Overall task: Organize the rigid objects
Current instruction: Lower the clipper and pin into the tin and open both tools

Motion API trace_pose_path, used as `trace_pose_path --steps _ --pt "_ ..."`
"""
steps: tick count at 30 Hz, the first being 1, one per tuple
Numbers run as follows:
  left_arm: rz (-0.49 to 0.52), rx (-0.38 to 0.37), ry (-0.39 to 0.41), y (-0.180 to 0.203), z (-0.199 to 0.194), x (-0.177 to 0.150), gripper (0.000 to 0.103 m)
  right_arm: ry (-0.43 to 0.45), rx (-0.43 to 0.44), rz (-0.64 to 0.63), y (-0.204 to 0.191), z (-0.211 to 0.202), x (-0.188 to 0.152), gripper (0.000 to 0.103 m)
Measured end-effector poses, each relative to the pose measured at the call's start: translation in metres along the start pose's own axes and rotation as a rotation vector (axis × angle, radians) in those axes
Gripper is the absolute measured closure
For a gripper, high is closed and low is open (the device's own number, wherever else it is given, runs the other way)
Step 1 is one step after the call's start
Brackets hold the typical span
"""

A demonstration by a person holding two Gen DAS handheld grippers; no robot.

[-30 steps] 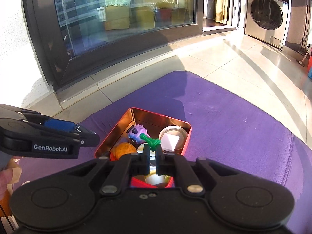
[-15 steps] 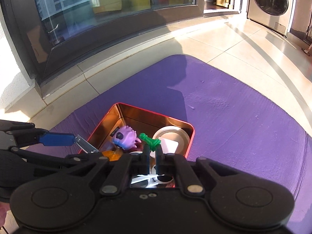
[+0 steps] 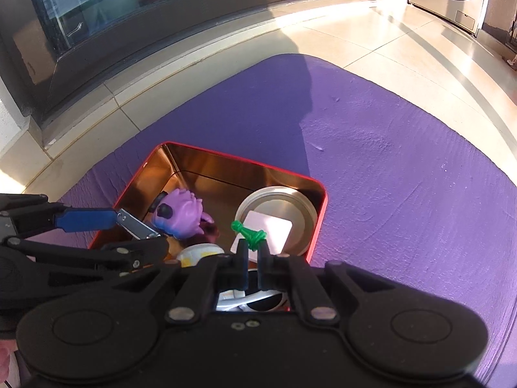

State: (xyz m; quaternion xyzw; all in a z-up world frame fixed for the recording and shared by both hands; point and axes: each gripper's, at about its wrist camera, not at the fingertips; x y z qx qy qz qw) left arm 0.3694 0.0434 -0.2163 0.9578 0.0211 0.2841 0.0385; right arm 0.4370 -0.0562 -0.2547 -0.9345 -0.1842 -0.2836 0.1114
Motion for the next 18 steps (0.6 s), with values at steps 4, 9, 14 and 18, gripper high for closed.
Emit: trace_pose_path --steps 4,9,14,18 --pt "-0.006 -0.001 -0.021 0.0 0.007 -0.003 0.047 -0.016 -0.005 -0.009 0.0 0.005 -0.005 0.099" --pt "-0.018 -0.009 -0.047 -0.002 0.016 -0.006 0.047 -0.019 -0.015 0.005 0.003 0.006 -0.008 0.092" --pt "-0.033 -0.011 -0.052 -0.005 0.016 -0.006 0.047 -0.012 -0.007 0.028 0.008 0.001 -0.011 0.087" --pt "-0.052 -0.013 -0.058 -0.006 0.014 -0.005 0.044 0.007 0.005 0.042 0.01 -0.008 -0.01 0.083"
Point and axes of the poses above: each gripper's, at about its wrist camera, not at the fingertips, and z roughly the way its jaws point, y to its right, x to its top
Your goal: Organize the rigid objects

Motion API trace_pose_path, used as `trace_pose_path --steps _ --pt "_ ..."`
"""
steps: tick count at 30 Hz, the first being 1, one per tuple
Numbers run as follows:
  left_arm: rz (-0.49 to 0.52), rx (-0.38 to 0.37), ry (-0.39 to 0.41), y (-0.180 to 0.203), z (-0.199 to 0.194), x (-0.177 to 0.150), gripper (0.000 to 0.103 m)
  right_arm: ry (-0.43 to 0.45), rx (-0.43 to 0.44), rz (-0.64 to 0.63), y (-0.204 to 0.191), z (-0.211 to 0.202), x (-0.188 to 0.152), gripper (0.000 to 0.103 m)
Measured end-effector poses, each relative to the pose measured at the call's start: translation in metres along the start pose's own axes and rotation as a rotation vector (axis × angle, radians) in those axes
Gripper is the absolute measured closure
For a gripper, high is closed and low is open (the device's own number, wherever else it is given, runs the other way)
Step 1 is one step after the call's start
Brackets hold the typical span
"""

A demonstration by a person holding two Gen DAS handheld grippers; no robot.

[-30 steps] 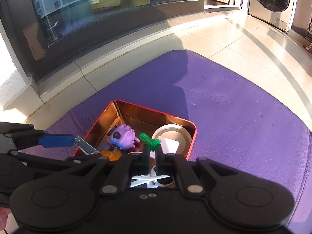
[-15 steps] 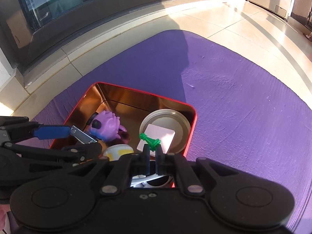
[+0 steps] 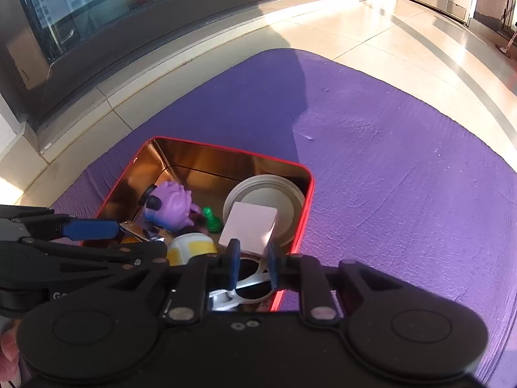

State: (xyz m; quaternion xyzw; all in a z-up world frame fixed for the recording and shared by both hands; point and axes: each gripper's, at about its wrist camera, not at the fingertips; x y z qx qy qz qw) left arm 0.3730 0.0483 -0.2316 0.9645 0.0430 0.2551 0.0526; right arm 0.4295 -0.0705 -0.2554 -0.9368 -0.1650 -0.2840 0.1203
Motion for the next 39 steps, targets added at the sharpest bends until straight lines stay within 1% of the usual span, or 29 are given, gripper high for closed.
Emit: trace_pose_path --steps 1,2,4,10,15,19,24,30,32,34,37,39 --pt "-0.002 -0.007 0.002 0.0 -0.002 0.0 0.042 0.005 0.008 0.008 0.001 -0.003 0.0 0.083" --pt "-0.001 -0.012 0.009 0.001 -0.005 0.0 0.038 0.005 0.013 0.013 0.002 -0.006 0.0 0.083" --pt "0.0 -0.015 0.025 0.003 -0.011 0.0 0.034 0.01 0.021 0.014 0.003 -0.012 -0.001 0.082" --pt "0.0 -0.024 0.051 0.01 -0.034 -0.002 0.033 0.041 0.04 0.023 0.001 -0.033 -0.001 0.077" --pt "-0.007 -0.02 0.084 0.011 -0.061 -0.004 0.032 0.08 0.056 0.011 -0.004 -0.056 -0.003 0.068" --pt "-0.009 -0.025 0.107 0.011 -0.082 -0.008 0.031 0.107 0.075 0.013 -0.007 -0.074 -0.006 0.064" --pt "0.008 -0.02 0.131 0.014 -0.106 -0.016 0.031 0.151 0.098 0.028 -0.011 -0.098 -0.015 0.052" --pt "0.031 -0.016 0.154 0.017 -0.131 -0.034 0.031 0.179 0.115 0.037 -0.016 -0.117 -0.03 0.044" --pt "0.039 -0.011 0.158 0.018 -0.138 -0.041 0.031 0.187 0.119 0.036 -0.018 -0.125 -0.035 0.039" --pt "0.035 -0.014 0.16 0.017 -0.146 -0.048 0.03 0.196 0.129 0.04 -0.021 -0.132 -0.04 0.037" --pt "0.041 -0.008 0.167 0.016 -0.157 -0.059 0.027 0.215 0.145 0.047 -0.025 -0.144 -0.048 0.028" --pt "0.05 -0.002 0.175 0.016 -0.164 -0.064 0.026 0.227 0.149 0.046 -0.028 -0.15 -0.052 0.022"
Point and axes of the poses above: each gripper's, at about its wrist camera, not at the fingertips, and z roughly the way its jaws point, y to its right, x to its top
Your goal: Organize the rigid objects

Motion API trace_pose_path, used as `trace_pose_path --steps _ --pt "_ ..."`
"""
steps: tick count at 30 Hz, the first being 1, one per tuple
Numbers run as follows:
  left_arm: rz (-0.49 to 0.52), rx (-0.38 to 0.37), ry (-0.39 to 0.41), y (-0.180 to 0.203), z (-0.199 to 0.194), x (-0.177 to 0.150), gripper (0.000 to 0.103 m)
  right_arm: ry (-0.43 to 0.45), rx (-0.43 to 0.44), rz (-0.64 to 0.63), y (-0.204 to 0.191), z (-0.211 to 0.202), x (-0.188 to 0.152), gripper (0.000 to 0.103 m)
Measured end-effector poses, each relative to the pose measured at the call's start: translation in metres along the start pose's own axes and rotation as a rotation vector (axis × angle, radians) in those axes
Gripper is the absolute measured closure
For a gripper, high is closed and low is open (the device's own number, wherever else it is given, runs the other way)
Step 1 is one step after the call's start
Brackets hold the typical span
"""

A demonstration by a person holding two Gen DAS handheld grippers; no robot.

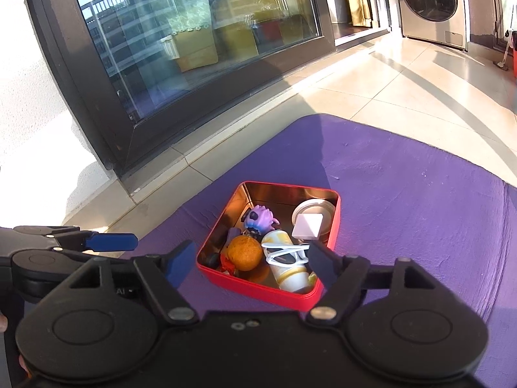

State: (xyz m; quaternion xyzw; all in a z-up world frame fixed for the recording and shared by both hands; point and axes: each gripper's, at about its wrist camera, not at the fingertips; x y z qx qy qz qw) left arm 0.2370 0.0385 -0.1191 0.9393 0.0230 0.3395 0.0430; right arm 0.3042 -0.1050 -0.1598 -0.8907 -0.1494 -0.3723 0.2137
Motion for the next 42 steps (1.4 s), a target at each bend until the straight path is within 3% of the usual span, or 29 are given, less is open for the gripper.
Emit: trace_pose_path --steps 9,13,15,29,42 --pt "-0.05 -0.001 0.019 -0.01 -0.026 -0.005 0.016 0.045 0.014 0.03 -0.013 -0.03 -0.014 0.0" --pt "-0.059 -0.019 0.037 -0.01 -0.035 -0.008 0.013 0.053 0.0 0.022 -0.016 -0.04 -0.019 0.0" --pt "-0.059 -0.023 0.041 -0.008 -0.038 -0.009 0.0 0.064 -0.005 0.018 -0.017 -0.044 -0.021 0.0" --pt "-0.041 0.037 0.074 0.004 -0.055 -0.016 0.0 0.081 -0.025 0.005 -0.02 -0.062 -0.034 0.0" --pt "-0.039 0.03 0.049 0.004 -0.05 -0.019 0.0 0.062 -0.029 0.019 -0.016 -0.065 -0.039 0.0"
Point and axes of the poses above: each gripper's, at about its wrist camera, not at the fingertips, and z roughly the way its jaws point, y to its right, x to its top
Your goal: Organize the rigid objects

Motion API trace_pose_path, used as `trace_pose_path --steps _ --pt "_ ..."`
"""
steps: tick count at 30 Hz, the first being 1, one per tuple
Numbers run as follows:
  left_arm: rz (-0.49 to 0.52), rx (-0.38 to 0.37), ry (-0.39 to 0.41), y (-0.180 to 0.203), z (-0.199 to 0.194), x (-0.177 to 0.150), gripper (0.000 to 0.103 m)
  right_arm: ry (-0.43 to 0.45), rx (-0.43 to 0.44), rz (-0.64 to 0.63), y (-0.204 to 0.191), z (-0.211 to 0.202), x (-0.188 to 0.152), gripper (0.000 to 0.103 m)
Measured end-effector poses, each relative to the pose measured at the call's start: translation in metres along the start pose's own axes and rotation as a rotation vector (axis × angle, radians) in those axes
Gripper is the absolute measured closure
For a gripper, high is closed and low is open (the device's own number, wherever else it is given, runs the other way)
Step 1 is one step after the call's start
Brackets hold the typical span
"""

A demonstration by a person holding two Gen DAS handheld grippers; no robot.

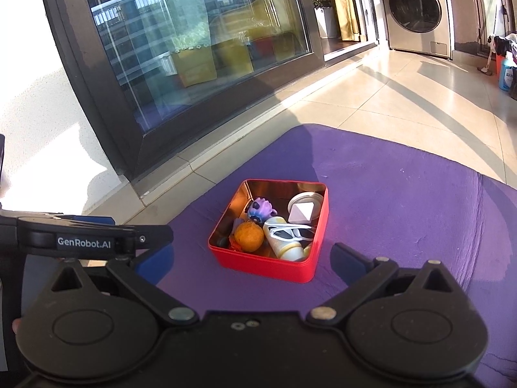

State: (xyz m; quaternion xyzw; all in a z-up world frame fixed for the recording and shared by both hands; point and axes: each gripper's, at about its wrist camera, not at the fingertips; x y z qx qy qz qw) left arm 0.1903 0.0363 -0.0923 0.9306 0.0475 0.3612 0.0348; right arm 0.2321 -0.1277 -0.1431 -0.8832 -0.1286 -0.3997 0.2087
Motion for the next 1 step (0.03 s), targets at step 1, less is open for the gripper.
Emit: trace_pose_path --steps 1 --pt "0.004 0.002 0.001 0.0002 0.0 -0.0003 0.0 -0.003 0.0 0.001 0.0002 -0.0001 -0.0007 0.0"
Point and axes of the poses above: each gripper's, at about its wrist camera, not at the fingertips, and z roughly the way its jaws point, y to its right, x to its top
